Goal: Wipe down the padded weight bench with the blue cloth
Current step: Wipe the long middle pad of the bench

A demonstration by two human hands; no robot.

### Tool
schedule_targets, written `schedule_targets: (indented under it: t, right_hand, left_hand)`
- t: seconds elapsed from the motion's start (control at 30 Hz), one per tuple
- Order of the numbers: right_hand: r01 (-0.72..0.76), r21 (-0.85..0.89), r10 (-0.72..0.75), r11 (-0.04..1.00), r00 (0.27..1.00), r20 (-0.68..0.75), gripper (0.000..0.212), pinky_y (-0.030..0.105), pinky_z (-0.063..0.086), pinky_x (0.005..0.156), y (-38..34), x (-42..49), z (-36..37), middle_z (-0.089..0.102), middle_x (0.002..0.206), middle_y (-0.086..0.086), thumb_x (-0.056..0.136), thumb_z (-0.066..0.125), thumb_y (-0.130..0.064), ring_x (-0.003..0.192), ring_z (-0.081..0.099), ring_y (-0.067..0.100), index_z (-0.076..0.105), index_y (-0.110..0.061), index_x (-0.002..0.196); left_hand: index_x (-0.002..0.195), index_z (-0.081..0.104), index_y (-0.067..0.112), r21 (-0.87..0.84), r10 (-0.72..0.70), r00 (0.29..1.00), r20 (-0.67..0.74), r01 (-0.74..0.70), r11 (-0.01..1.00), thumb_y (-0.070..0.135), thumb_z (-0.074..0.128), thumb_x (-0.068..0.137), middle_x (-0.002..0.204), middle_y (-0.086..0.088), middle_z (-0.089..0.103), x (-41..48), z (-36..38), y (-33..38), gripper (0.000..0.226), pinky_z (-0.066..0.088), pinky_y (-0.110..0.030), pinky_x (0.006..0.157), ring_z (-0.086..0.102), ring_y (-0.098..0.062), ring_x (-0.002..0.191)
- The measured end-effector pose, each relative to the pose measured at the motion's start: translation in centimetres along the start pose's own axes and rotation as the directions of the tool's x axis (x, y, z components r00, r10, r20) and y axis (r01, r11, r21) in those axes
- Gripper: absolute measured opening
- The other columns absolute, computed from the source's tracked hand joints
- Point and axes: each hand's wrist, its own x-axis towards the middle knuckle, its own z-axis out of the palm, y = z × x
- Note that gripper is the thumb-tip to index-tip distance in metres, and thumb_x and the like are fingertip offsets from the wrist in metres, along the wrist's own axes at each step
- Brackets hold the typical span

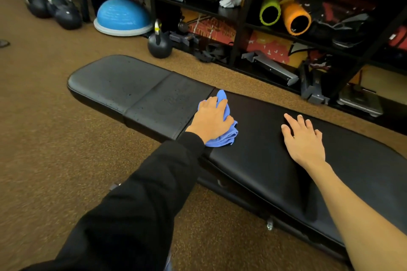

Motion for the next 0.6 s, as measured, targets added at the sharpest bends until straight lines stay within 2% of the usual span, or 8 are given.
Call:
schedule_targets:
  t: [0.1,0.27,0.4,0.5,0.6]
  right_hand:
    - [0.006,0.001,-0.006,1.000,1.000,-0.009,0.052,0.050,0.012,0.115,0.0,0.1,0.0,0.020,0.157,0.007,0.099,0.020,-0.045,0.146,0.011,0.027,0.021,-0.032,0.149]
    - [0.002,-0.009,-0.002,1.000,1.000,-0.005,0.052,0.050,0.011,0.115,0.0,0.1,0.2,0.019,0.157,0.008,0.099,0.019,-0.044,0.146,0.010,0.027,0.020,-0.032,0.149]
    - [-0.009,-0.012,0.009,1.000,1.000,0.003,0.051,0.050,0.010,0.116,-0.1,0.1,0.3,0.016,0.158,0.008,0.100,0.018,-0.043,0.146,0.008,0.028,0.018,-0.031,0.150]
    - [-0.012,-0.008,0.012,1.000,1.000,0.006,0.051,0.050,0.009,0.116,-0.1,0.0,0.3,0.016,0.158,0.009,0.100,0.018,-0.043,0.146,0.007,0.028,0.018,-0.031,0.150]
    - [-0.010,0.005,0.010,1.000,1.000,0.015,0.051,0.049,0.009,0.116,-0.1,0.1,0.1,0.015,0.158,0.007,0.100,0.018,-0.044,0.147,0.006,0.027,0.019,-0.033,0.149]
  left_hand:
    - [0.112,0.054,0.006,0.027,0.064,0.998,-0.022,-0.064,0.998,0.044,0.019,0.084,0.085,-0.003,0.041,-3.2,-1.0,-0.2,0.059,0.031,-0.029,0.072,0.035,-0.018,0.074]
    - [0.108,0.054,0.008,0.010,0.073,0.997,-0.026,-0.073,0.997,0.045,0.021,0.083,0.090,-0.005,0.052,-6.3,-2.0,-0.8,0.056,0.041,-0.033,0.075,0.042,-0.018,0.074]
    - [0.104,0.055,0.005,0.034,0.033,0.999,-0.009,-0.032,0.999,0.045,0.017,0.080,0.082,-0.005,0.045,-3.5,-1.4,-0.2,0.060,0.034,-0.032,0.067,0.037,-0.019,0.069]
    - [0.111,0.053,0.003,0.019,-0.044,0.999,0.021,0.044,0.999,0.040,0.031,0.089,0.095,-0.011,0.052,-1.0,-0.5,-0.1,0.048,0.038,-0.035,0.078,0.043,-0.023,0.079]
    - [0.120,0.050,0.003,0.009,-0.076,0.997,0.026,0.076,0.997,0.036,0.042,0.093,0.107,-0.013,0.052,0.7,-0.1,0.4,0.043,0.035,-0.036,0.086,0.048,-0.028,0.095]
